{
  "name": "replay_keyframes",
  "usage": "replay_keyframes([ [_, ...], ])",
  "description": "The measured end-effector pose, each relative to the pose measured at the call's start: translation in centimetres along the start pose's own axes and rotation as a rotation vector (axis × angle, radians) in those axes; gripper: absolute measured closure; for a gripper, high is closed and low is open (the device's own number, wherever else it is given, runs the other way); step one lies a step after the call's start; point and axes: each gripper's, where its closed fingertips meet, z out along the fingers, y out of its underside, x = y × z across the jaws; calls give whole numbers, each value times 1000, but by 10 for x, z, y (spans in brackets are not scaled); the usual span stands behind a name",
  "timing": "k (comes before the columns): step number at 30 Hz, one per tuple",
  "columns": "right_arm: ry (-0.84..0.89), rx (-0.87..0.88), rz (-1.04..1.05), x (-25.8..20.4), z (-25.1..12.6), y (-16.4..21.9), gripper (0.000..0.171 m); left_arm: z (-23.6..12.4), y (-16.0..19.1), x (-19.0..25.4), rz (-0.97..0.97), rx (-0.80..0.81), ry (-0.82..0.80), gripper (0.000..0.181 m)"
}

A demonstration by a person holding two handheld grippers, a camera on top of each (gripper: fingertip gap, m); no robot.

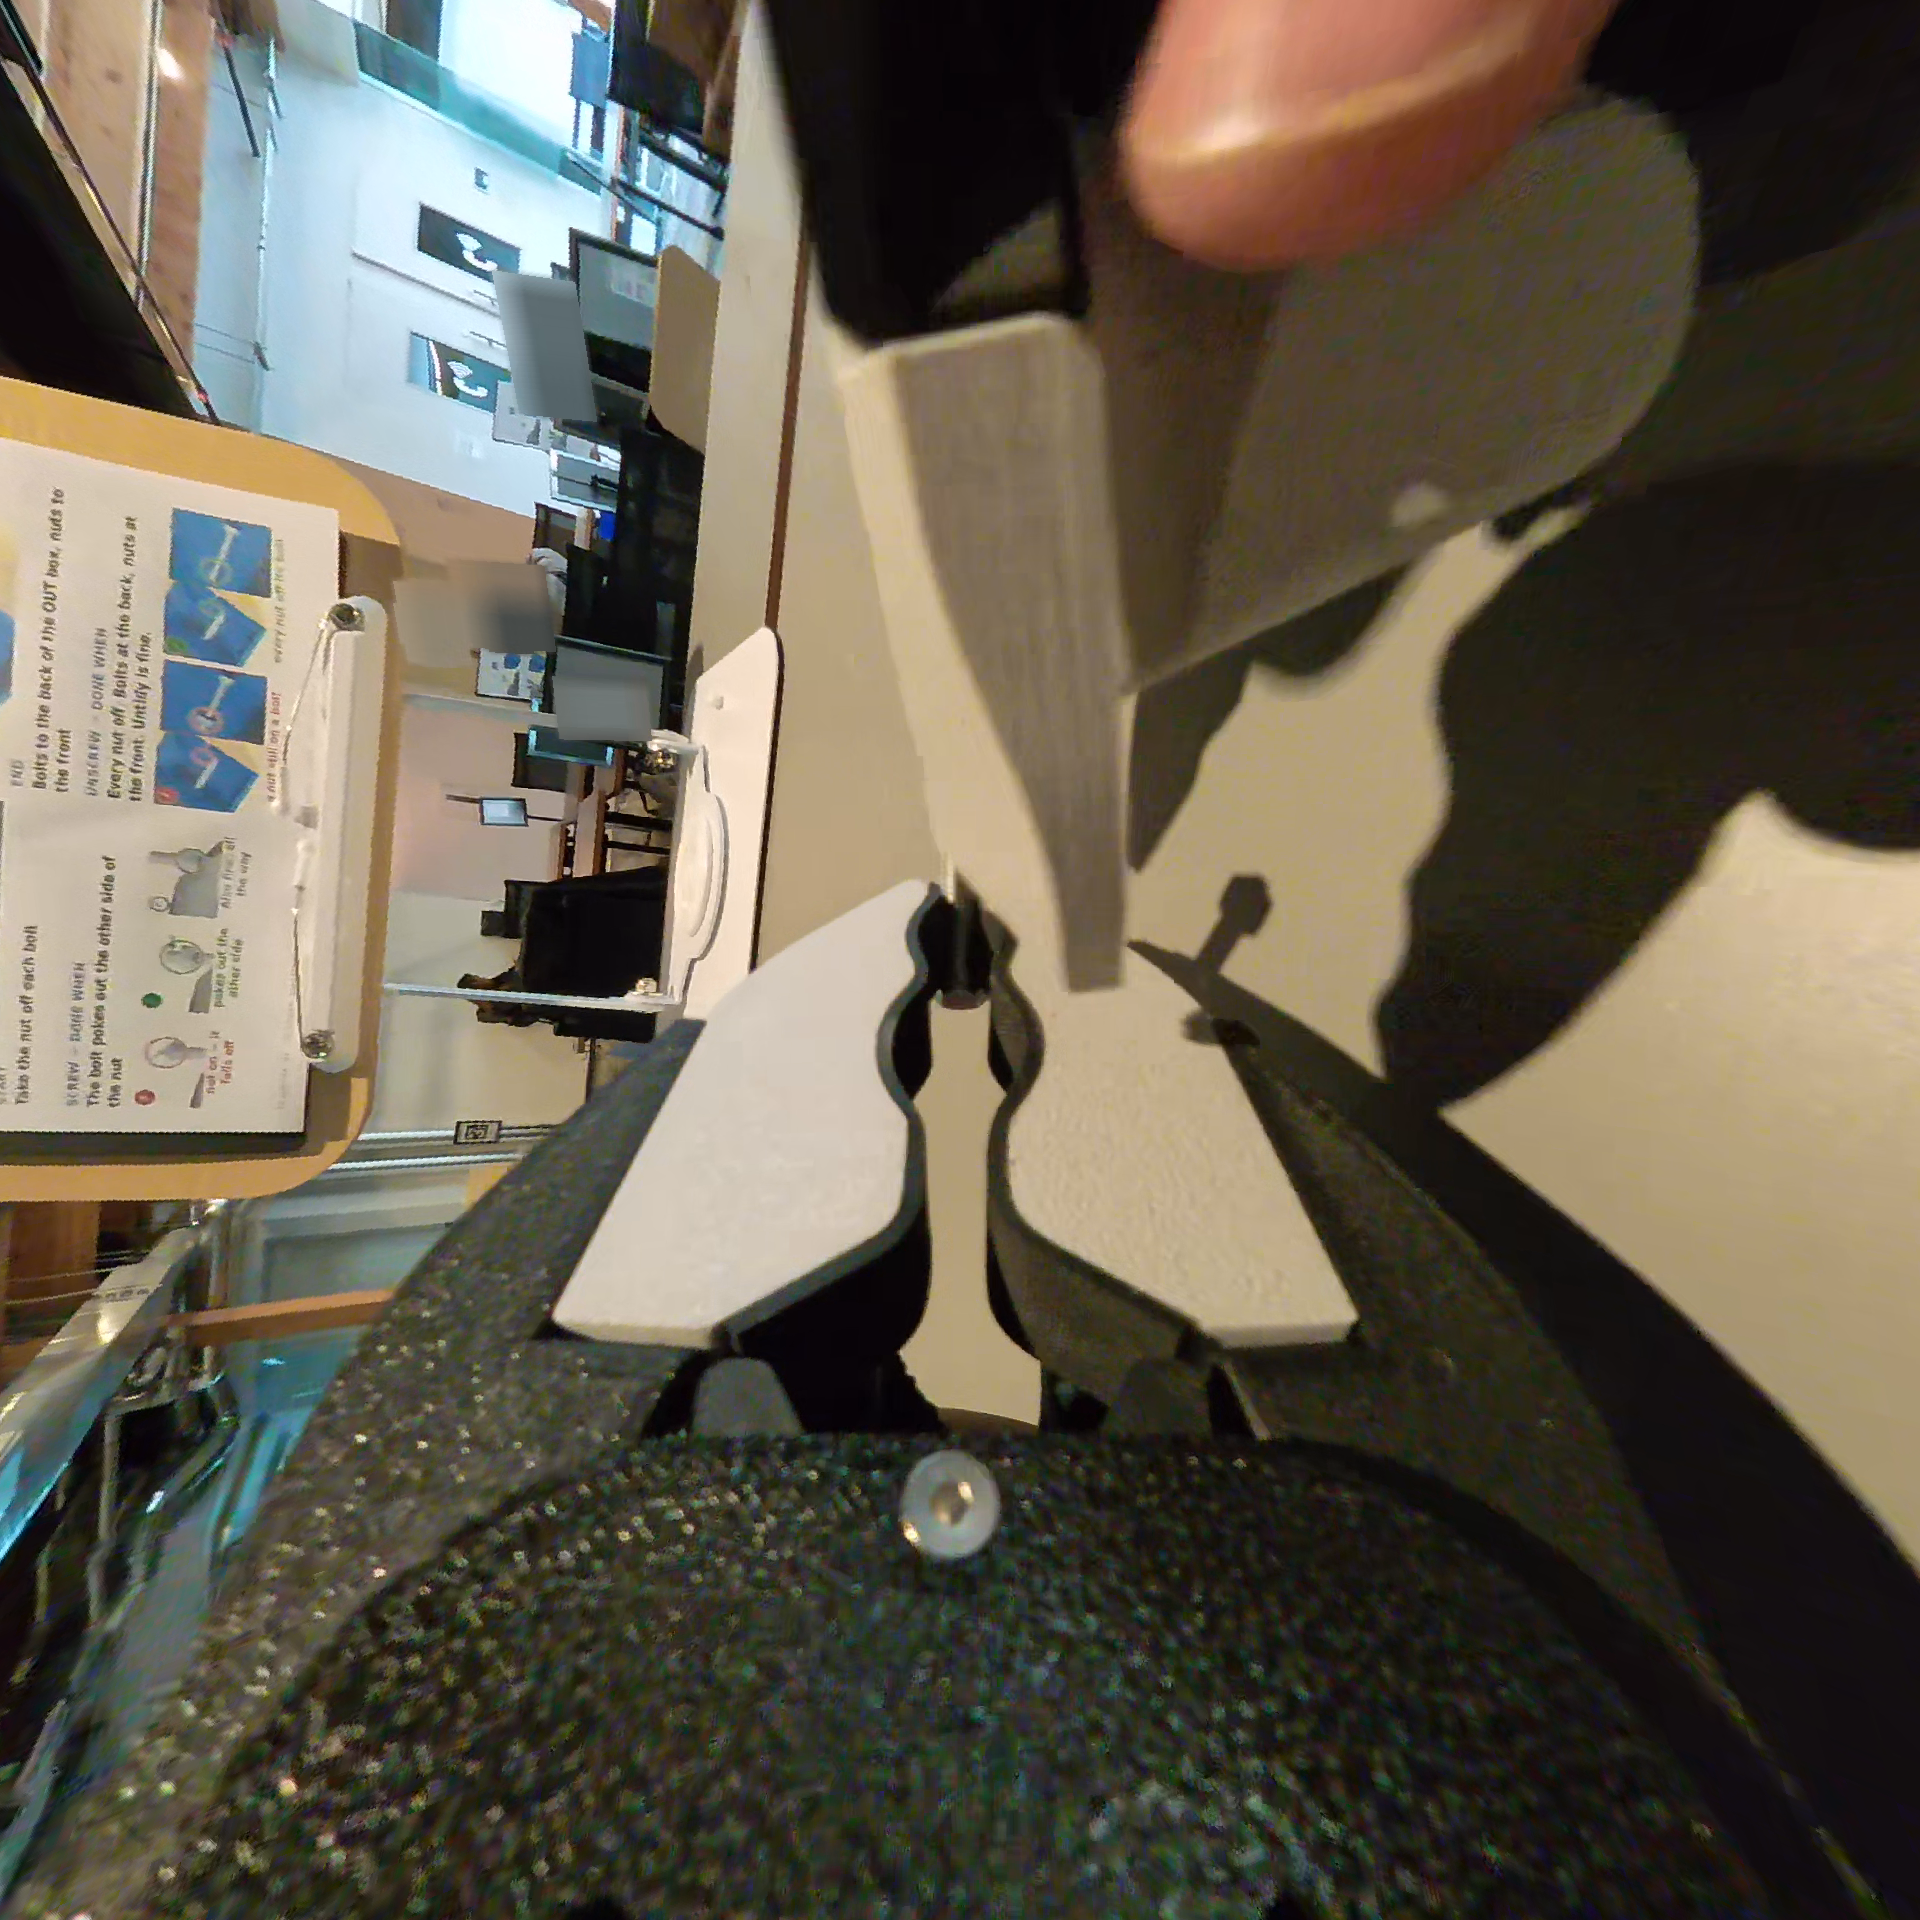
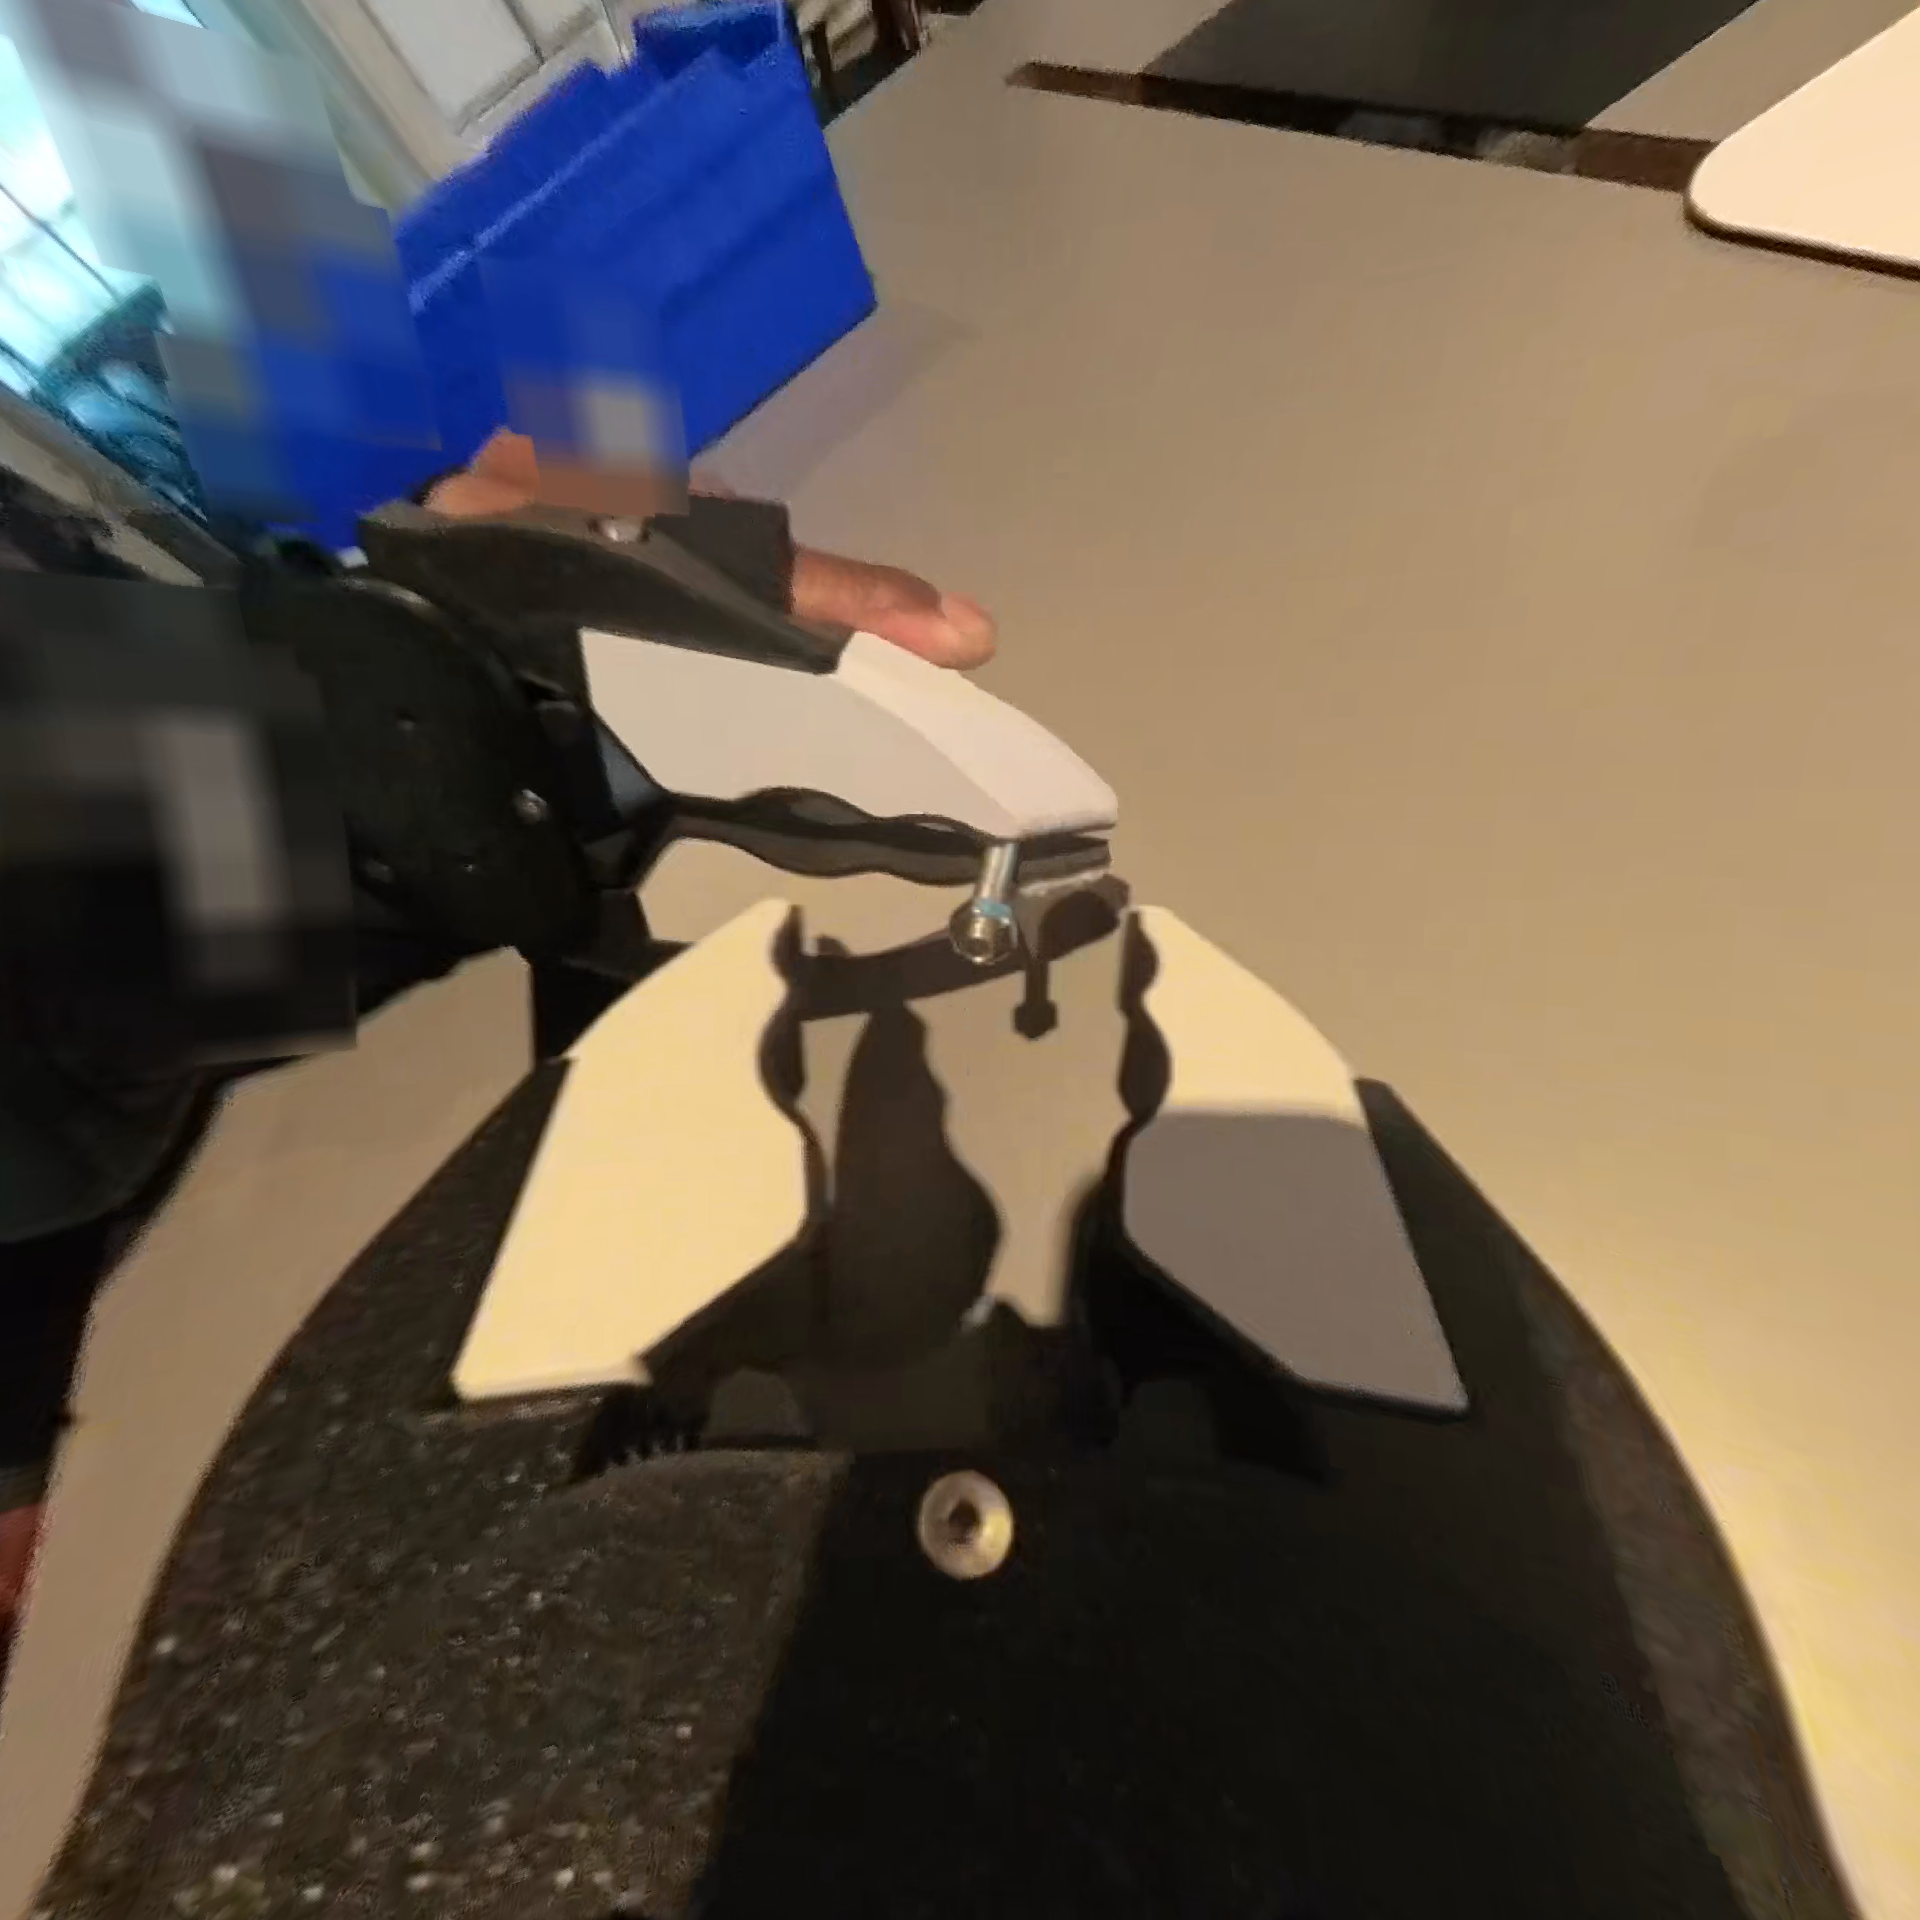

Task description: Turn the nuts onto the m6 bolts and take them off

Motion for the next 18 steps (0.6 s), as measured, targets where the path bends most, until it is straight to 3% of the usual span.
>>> replay_keyframes([
  [2,85,-38,-142,7,1,3,103,0,2,0,-8,-3,4,176],
  [4,197,-52,-356,12,-1,1,104,0,3,0,-19,-5,12,176],
  [11,442,-113,-1006,9,-6,-1,137,0,4,6,-37,1,53,176],
  [14,476,-128,-970,13,-6,-1,161,0,4,7,-22,-2,53,176],
  [18,361,-98,-527,13,-3,0,161,1,8,4,17,-33,23,176],
])
